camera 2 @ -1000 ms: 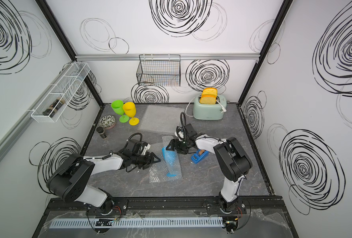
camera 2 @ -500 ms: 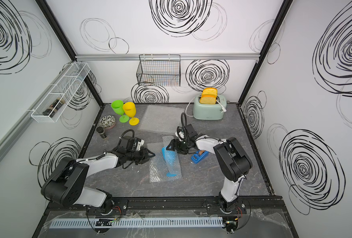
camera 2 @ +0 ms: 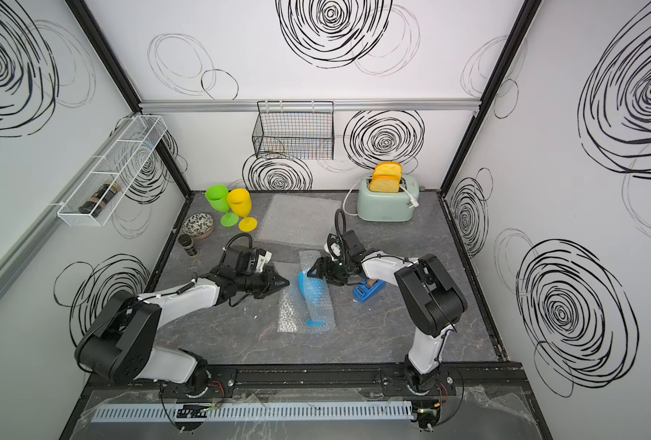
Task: Wrap wine glasses in bubble wrap
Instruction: Wrap the wine glass in bubble wrap.
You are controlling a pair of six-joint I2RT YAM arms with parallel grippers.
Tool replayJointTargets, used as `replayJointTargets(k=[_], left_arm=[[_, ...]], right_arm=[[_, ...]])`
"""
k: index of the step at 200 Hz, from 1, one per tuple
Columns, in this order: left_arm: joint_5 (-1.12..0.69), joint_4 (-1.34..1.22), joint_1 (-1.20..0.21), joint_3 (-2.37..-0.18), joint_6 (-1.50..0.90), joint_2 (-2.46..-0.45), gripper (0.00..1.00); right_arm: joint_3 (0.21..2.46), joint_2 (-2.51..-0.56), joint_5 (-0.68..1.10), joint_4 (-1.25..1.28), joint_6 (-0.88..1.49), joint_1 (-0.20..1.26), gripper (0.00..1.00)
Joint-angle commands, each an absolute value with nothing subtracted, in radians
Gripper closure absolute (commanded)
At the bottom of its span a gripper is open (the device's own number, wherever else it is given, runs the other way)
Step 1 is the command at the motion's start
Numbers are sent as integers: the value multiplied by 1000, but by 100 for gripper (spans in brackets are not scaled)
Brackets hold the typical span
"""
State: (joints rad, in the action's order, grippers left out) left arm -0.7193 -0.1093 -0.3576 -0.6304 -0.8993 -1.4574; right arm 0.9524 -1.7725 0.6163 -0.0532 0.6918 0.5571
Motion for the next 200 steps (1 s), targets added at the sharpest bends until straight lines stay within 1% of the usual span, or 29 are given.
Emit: replayJointTargets(k=[1,56,104,145,154,159,166,186,200], left_arm=[[-760,-140,-379,-706,-878,-1487,100],[-781,-141,-427,-777,-874,-1562,100],[-824,-224,-446,-792,-920,-1592,100],[-835,-232,-465,-813,-922,-1636,100],[-835,-225,-469,-819,-918,-1640,97],[-831,-219,-471,-821,-912,-1644,89],[-821,-209,-473,-822,-904,-1651,83],[-793,-163,-476,-832,-868,-1671,82],[-765,-117,-476,-843,-832,-1685,78]], right_arm=[[911,-1773,544,-85,722,588,31],[941,-1796,535,-106,720,623,27],[952,-1801,534,-116,721,633,27],[948,-1808,539,-114,720,636,27],[942,-1803,542,-108,725,636,27],[936,-1798,544,-97,730,638,27],[931,-1792,546,-88,733,638,27],[947,-1791,546,-121,714,626,26],[941,-1763,548,-123,716,612,26]])
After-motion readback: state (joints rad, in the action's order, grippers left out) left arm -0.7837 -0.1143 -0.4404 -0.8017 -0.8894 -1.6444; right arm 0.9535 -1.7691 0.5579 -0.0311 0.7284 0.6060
